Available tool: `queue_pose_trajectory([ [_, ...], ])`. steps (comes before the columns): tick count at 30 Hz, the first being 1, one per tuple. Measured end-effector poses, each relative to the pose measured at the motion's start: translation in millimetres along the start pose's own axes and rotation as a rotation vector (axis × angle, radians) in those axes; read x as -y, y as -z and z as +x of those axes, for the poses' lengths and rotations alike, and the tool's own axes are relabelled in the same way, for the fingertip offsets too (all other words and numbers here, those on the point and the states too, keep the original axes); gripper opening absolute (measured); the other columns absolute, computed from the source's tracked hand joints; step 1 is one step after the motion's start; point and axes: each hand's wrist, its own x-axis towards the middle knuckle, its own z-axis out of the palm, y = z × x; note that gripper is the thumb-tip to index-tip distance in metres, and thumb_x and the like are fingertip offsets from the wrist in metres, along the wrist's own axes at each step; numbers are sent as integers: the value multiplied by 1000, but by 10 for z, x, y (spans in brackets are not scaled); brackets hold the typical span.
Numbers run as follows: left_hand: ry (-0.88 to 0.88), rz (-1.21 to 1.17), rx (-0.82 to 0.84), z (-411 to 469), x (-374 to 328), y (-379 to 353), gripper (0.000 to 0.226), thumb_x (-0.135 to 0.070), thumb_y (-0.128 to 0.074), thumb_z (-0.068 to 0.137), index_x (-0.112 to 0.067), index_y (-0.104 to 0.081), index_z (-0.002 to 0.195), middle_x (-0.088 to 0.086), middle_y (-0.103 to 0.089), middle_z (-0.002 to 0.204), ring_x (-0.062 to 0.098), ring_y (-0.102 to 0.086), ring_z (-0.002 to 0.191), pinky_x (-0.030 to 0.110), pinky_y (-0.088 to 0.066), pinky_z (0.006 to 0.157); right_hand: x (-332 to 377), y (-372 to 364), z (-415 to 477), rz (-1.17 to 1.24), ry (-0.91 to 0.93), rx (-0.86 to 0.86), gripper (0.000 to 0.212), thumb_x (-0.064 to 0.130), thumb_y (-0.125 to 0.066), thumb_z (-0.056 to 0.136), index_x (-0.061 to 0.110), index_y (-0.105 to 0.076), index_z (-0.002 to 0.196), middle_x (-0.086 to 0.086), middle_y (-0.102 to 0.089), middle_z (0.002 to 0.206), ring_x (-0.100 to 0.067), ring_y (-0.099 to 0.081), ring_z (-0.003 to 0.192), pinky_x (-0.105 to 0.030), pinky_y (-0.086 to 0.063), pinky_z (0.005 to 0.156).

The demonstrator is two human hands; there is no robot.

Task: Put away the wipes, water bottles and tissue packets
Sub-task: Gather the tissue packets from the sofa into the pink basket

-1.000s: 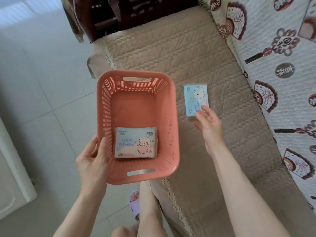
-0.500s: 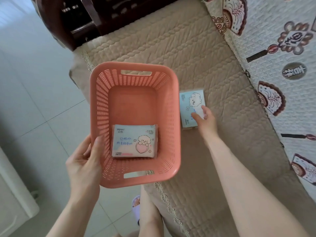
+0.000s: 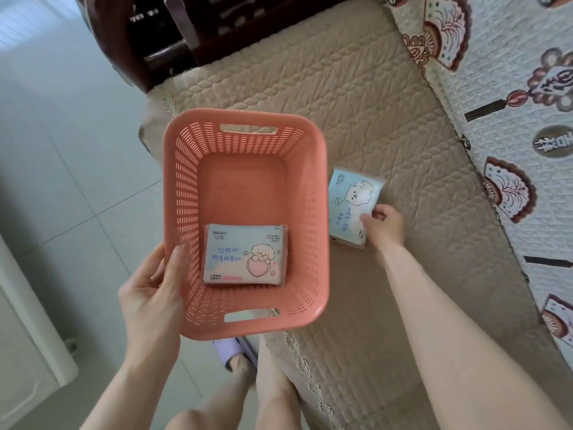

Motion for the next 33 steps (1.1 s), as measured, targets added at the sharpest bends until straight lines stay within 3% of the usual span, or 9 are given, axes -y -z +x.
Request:
queue_pose_trajectory([
  [2, -13, -5, -13, -3, -9, 47, 22, -22, -60, 94, -38, -76, 92, -11, -76, 87, 2, -69, 71, 20, -57, 63, 60, 18, -92, 94, 12, 14, 19, -4, -58, 87, 5, -62, 104, 0, -59, 78, -10, -54, 63, -13, -46, 54],
  [3, -17, -7, -22, -3, -8, 84, 23, -22, -60, 94, -38, -76, 92, -12, -76, 87, 1, -68, 71, 20, -57, 63, 97, 30, -147, 149, 14, 27, 16, -4, -58, 88, 7, -61, 99, -2, -60, 81, -12, -56, 68, -15, -47, 60],
  [6, -17, -10, -48, 5, -10, 206, 20, -23, -60, 95, -36, -75, 96, -11, -76, 88, 2, -68, 72, 22, -58, 66, 297, 94, -373, 340, -3, 87, 20, -4, -56, 91, 14, -56, 84, -4, -61, 87, -19, -59, 81, -34, -50, 74],
  [10, -1, -42, -80, 34, -56, 390, 20, -23, -60, 95, -36, -75, 97, -11, -76, 88, 1, -69, 71, 23, -58, 65, 657, 161, -808, 540, 46, 167, 19, -2, -55, 93, 14, -56, 85, 2, -65, 79, -7, -67, 65, -24, -57, 61],
  [17, 23, -79, -113, 158, -153, 651, 22, -21, -60, 95, -35, -76, 91, -13, -76, 84, 1, -65, 71, 18, -56, 66, 1248, -148, -1682, 703, 105, 279, 17, -3, -55, 92, 12, -56, 85, 2, -66, 76, -7, -67, 63, -23, -56, 58],
  [23, 63, -145, -115, 325, -281, 845, 28, -15, -56, 96, -32, -76, 87, -9, -76, 83, 5, -66, 71, 20, -56, 66, 1332, -1035, -2401, 643, -8, 392, 17, -8, -53, 92, 8, -56, 87, -9, -64, 88, -18, -66, 81, -28, -60, 71],
  [28, 84, -200, -126, 506, -416, 1084, 32, -11, -55, 96, -33, -76, 85, -8, -76, 83, 5, -67, 70, 19, -56, 63, 1275, -1918, -2695, 494, -138, 291, 16, -7, -56, 89, 9, -57, 88, -9, -66, 91, -13, -65, 76, -27, -59, 67],
  [31, 101, -209, -138, 635, -465, 1258, 26, -11, -56, 96, -29, -74, 90, -4, -77, 87, 10, -69, 74, 21, -57, 65, 1263, -2380, -2671, 336, -206, 205, 9, 8, -62, 88, 13, -58, 94, -1, -68, 91, -18, -66, 77, -40, -58, 80],
  [33, 109, -214, -153, 739, -494, 1376, 24, -11, -57, 95, -29, -73, 94, -2, -77, 91, 12, -69, 78, 22, -58, 68, 1322, -2635, -2658, 338, -247, 170, 9, 7, -62, 88, 12, -59, 95, -1, -67, 87, -20, -65, 78, -42, -57, 80],
])
